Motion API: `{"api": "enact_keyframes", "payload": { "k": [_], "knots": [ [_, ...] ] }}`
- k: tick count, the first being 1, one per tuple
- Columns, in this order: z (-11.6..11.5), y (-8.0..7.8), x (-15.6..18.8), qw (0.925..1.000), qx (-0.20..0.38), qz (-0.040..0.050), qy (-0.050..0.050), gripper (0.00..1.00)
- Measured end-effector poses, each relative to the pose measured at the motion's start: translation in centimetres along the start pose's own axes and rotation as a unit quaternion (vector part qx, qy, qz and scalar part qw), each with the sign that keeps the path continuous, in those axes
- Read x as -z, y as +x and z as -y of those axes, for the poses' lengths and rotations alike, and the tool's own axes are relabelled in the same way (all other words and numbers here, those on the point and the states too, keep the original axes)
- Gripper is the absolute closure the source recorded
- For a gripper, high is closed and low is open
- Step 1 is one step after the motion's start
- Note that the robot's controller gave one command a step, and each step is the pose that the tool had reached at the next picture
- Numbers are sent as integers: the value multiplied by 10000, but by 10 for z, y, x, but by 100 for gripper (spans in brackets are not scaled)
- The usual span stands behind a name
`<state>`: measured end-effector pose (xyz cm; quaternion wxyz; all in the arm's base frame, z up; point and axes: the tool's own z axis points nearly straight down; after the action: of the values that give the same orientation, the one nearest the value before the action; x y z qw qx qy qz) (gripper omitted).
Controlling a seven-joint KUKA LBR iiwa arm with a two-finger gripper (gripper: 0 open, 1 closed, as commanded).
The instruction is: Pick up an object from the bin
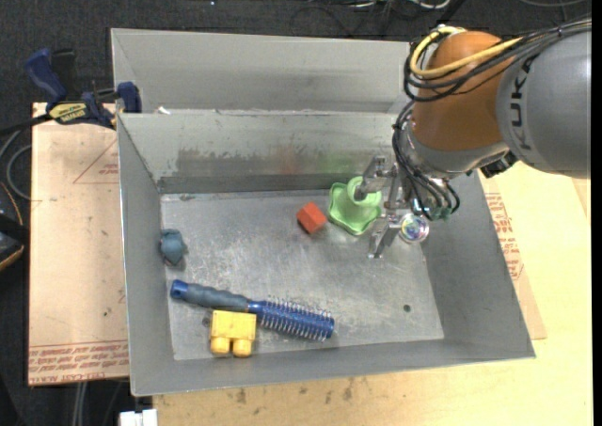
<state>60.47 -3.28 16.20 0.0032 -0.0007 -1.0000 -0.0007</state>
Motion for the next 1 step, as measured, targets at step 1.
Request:
{"api": "enact_keyframes", "payload": {
  "k": [1],
  "knots": [
    [-43, -42, -27, 10000, 64, 48, -10, 0]
  ]
}}
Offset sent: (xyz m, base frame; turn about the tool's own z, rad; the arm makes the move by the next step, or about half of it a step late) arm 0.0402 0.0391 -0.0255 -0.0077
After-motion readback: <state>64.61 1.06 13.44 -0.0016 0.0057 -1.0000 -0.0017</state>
